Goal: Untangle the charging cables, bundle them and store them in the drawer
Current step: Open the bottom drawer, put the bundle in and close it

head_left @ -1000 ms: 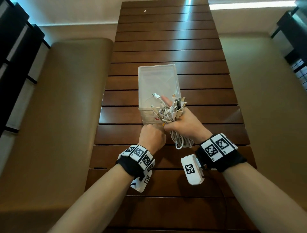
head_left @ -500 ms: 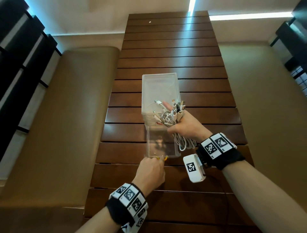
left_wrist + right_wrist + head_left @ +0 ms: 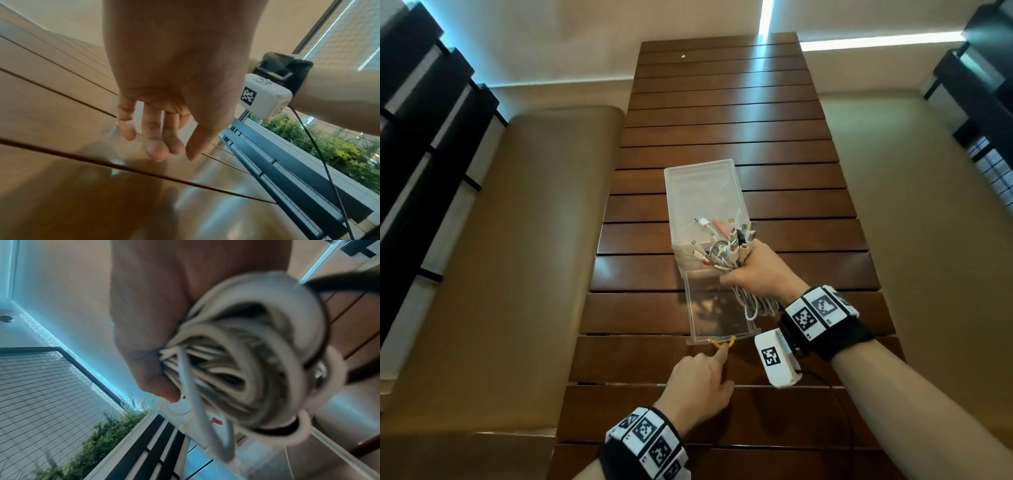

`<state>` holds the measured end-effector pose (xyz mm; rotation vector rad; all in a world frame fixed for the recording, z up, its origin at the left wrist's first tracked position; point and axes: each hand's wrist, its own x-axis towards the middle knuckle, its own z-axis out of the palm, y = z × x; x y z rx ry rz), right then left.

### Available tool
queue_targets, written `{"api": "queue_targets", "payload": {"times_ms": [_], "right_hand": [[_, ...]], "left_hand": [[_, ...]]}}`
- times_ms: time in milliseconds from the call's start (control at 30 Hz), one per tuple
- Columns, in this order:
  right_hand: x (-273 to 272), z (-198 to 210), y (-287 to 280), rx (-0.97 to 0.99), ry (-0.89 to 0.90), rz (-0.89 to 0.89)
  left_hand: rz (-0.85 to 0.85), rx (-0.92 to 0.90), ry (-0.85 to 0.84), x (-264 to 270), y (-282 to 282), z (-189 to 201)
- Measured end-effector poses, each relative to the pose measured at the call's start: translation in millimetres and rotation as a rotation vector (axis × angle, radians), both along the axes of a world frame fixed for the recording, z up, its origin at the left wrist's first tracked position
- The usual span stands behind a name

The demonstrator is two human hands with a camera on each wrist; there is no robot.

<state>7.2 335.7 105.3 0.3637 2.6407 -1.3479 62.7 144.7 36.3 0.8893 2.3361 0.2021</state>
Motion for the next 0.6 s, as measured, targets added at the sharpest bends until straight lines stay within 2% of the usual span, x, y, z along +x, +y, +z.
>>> {"api": "queue_targets", "payload": {"times_ms": [67,200,300,400,467,533,600], "right_hand": [[8.3,0.4,-5.6,0.054,0.043,-0.028],[35.2,-0.3,-25.3,0.061,0.178,-0.097],[39.1,-2.5,-40.5,0.226,0.023,-0.112],[30.1,-15.8,-52.2,0.429,-0.208,-0.161],[21.5,-29.7,-55.7,0.510,-0.259,-0.151],[14.8,-41.6,-57.5,0.604,-0.324,-0.082],[8.6,-48.2,-60.7,0.697,-0.414,0.017]], "left_hand": [[0.085,0.134,-0.052,-3.2,-14.1,3.1],[0.407,0.423,-0.135,-25.1,-40.7,19.3],[0.518,0.564,-0.050,-53.3,-39.4,20.3],[0.434,0.501,-0.015,-75.3,-24.0,17.2],[0.280,0.341,0.001,-80.2,-14.1,8.9],[0.134,0.193,0.036,-79.6,-8.4,-0.7],[0.081,0.149,0.050,-77.8,-7.7,-7.7]]}}
